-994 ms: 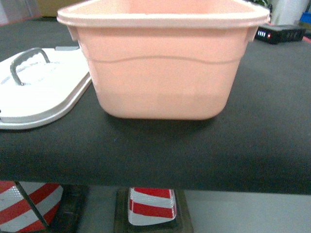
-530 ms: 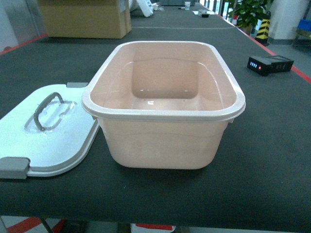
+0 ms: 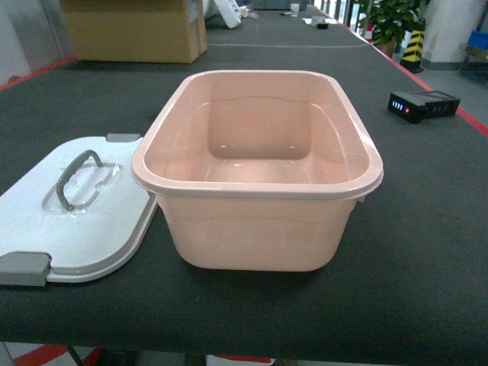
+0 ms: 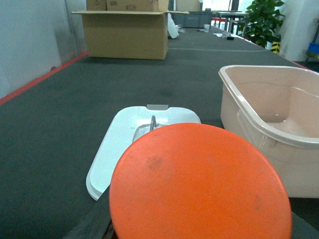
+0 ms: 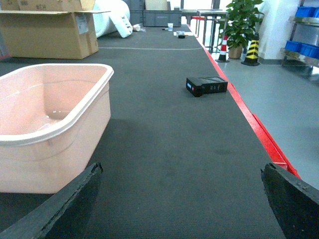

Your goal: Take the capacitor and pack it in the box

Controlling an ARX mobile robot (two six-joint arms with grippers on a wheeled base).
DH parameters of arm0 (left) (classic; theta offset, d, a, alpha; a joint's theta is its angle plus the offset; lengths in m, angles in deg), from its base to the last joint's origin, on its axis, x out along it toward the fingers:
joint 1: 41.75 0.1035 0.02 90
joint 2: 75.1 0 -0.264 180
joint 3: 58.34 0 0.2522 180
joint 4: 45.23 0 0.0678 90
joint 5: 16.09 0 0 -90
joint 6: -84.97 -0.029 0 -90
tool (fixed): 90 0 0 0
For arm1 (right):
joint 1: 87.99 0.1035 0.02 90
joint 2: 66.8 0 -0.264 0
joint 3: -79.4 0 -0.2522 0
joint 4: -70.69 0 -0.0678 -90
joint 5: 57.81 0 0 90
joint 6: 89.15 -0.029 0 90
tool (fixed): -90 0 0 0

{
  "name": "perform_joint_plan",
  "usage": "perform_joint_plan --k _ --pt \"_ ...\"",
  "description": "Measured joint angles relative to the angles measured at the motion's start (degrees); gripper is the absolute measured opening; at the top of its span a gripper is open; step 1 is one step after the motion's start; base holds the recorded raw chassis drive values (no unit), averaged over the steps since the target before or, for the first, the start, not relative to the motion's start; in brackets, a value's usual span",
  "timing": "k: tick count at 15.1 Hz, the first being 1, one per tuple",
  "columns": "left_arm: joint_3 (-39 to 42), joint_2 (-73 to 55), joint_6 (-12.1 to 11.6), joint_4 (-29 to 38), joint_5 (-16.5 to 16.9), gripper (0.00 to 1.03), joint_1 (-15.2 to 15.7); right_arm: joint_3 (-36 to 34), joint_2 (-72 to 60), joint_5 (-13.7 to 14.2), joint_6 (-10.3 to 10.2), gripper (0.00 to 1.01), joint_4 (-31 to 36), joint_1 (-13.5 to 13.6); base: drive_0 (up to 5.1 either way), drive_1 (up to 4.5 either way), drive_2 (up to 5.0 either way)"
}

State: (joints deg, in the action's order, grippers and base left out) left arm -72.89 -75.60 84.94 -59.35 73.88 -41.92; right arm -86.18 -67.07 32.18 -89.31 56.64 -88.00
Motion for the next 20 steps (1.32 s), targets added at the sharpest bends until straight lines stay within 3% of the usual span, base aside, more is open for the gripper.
perform_joint_plan --k 17,18,20 --pt "0.0 -0.02 0.0 0.0 -0.28 0.44 -0.02 0.0 0.0 0.0 0.02 0.98 0.0 0.0 0.0 0.0 0.0" --pt "-0.17 -4.22 -1.73 4.87 -8.33 0.44 -1.99 0.0 0.0 0.09 0.02 0.98 -0.02 0.0 0.0 0.0 0.0" --pt "-2.51 -20.76 -4.7 19.3 -8.87 0.44 0.76 0.0 0.0 0.02 0.0 0.98 0.0 0.0 0.0 0.0 0.0"
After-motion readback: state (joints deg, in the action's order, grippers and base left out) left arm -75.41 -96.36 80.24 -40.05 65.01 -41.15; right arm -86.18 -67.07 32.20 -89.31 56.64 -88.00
